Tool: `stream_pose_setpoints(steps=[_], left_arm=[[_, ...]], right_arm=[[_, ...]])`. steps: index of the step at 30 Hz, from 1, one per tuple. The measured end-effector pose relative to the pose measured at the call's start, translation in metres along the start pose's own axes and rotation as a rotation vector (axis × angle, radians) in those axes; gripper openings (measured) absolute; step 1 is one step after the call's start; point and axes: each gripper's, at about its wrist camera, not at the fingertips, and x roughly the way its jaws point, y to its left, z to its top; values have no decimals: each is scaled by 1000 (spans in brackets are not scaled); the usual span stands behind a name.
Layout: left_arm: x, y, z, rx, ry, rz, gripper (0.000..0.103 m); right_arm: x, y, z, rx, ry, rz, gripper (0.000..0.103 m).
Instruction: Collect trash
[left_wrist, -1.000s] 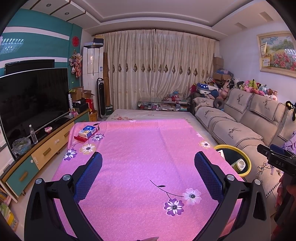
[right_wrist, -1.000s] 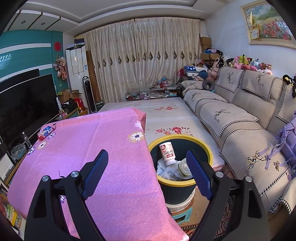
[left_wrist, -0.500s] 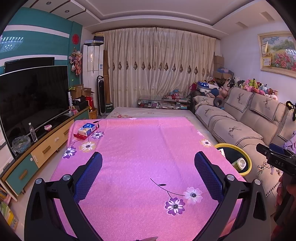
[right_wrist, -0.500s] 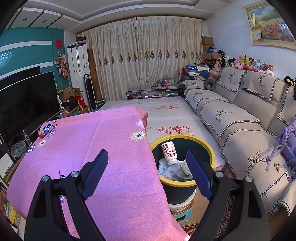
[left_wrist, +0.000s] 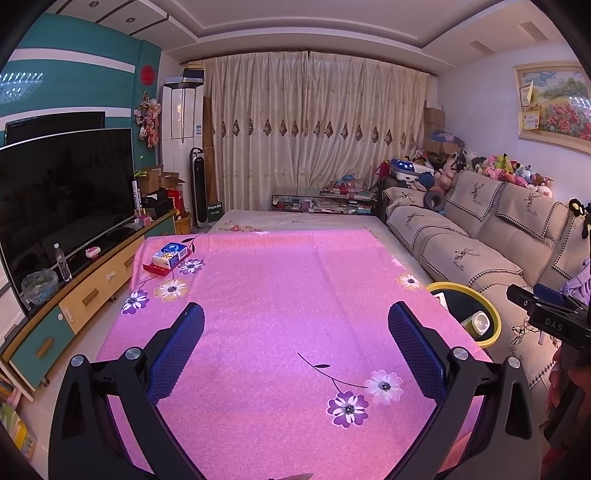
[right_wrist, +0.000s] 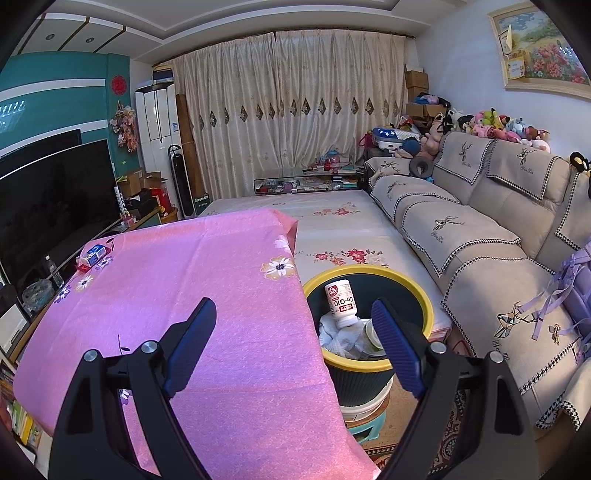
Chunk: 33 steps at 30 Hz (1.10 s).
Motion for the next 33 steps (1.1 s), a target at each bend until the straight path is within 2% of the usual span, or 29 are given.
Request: stream_pose_setpoints(steps=[23, 33], left_arm=[[8, -3, 3, -7, 23, -18, 98], [25, 0, 11, -12, 39, -20, 98]], right_arm=[[10, 3, -6, -8, 15, 7, 81], [25, 15, 1, -28, 32, 16, 81]])
